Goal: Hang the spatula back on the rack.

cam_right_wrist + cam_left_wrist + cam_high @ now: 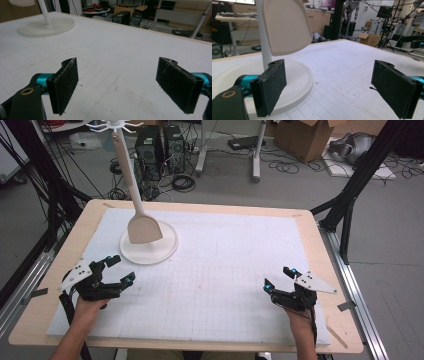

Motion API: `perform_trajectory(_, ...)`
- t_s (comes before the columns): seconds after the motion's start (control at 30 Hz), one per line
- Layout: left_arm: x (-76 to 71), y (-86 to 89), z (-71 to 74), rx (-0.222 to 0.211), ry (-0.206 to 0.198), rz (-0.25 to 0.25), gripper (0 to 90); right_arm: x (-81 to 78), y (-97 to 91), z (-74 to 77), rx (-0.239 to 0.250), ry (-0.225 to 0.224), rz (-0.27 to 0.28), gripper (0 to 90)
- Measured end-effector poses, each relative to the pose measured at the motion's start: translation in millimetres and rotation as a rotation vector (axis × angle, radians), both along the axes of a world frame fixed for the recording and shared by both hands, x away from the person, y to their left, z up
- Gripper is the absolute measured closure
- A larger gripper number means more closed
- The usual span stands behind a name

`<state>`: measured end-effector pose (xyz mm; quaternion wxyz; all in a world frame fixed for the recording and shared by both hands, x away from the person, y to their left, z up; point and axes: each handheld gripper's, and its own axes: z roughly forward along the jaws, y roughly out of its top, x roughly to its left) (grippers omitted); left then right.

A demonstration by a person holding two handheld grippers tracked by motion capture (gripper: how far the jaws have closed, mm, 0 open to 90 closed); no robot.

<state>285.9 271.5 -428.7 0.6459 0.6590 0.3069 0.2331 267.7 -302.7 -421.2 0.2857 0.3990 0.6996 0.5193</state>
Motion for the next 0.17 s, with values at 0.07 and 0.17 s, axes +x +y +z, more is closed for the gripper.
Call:
perform_trajectory(0.07, -0.6, -1.1, -1.5, 0.000, 0.003, -0.001, 13.1, -0.2, -1.5, -1.1, -0.005, -0.009, -0.002, 17.1)
perform_trajectory(0.17, -0.8, -2.3, -1.5, 0.001, 0.002, -0.001, 13.1, -1.5, -2.1, -1.7, -0.001, -0.007, -0.003, 17.1)
